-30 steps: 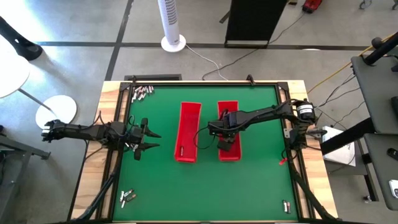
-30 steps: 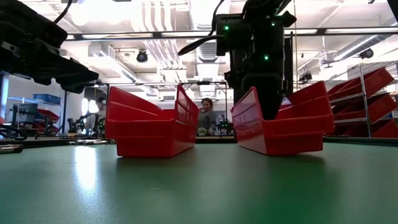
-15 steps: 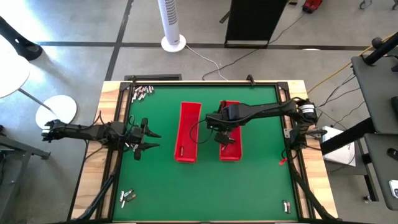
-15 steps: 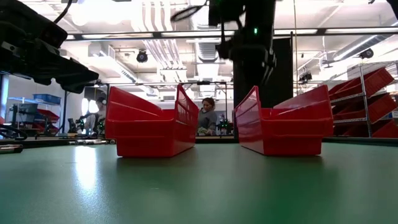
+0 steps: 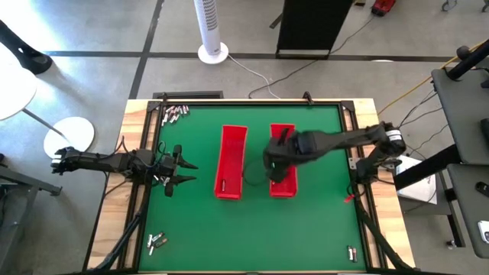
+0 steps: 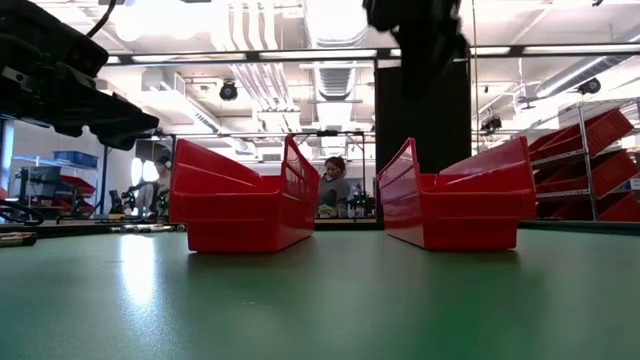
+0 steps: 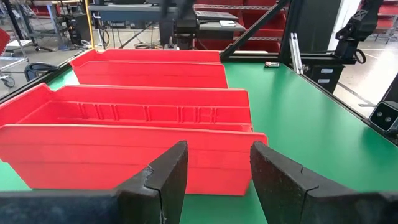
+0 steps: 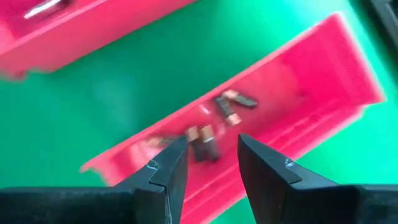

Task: Sort batteries
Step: Put the silver battery into the left red bin

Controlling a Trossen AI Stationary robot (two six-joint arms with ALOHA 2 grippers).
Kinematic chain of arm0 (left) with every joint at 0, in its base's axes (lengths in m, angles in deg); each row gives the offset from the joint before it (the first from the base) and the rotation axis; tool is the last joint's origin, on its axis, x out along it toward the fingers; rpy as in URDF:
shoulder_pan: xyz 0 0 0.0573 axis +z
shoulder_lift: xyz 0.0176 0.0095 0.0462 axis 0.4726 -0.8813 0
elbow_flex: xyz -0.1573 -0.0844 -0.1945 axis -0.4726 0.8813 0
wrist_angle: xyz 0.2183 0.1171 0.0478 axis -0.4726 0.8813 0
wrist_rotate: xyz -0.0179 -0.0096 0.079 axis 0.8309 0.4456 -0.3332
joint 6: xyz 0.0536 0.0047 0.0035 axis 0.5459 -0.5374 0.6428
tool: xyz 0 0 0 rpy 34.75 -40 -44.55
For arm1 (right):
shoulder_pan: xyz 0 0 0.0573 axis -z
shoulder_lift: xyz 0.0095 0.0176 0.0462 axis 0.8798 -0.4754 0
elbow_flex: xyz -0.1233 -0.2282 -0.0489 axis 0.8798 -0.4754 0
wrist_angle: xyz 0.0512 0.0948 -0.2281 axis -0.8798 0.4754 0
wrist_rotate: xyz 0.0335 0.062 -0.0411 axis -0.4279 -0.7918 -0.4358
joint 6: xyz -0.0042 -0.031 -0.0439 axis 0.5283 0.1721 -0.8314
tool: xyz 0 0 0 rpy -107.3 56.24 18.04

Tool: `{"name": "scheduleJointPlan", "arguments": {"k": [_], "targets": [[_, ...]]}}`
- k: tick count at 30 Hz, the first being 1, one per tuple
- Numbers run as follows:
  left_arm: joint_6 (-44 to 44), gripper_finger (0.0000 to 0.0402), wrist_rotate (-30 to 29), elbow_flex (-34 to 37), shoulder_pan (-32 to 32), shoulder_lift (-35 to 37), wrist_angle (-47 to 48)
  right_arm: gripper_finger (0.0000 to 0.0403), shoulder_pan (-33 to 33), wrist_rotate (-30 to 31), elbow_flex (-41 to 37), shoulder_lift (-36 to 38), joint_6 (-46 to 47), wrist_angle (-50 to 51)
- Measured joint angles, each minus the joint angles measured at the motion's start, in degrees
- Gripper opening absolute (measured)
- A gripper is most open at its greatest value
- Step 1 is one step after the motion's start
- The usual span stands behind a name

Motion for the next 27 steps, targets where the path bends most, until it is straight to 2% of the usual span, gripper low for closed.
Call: {"name": "scheduleJointPlan", "arguments": {"k": [4, 7, 15, 23, 27], "targets": [[0.0, 0.0155, 0.0, 0.0, 0.0, 0.0, 0.0, 0.0122, -6.7, 3.7, 0.0, -0.3, 8.3, -0.1], [0.0, 0.0155, 0.0, 0.0, 0.0, 0.0, 0.0, 0.0118, -12.0, 3.8, 0.0, -0.7, 14.9, 1.6], [0.0, 0.0155, 0.0, 0.0, 0.0, 0.0, 0.0, 0.0124, -26.7, -3.9, -0.8, -0.9, 30.1, 12.4], [0.0, 0.0155, 0.0, 0.0, 0.0, 0.0, 0.0, 0.0158, -36.3, -19.0, -8.0, -0.9, 49.8, 11.2], [0.0, 0.0155, 0.0, 0.0, 0.0, 0.0, 0.0, 0.0185, -38.4, -32.2, -13.5, -0.9, 57.5, 6.1]]}}
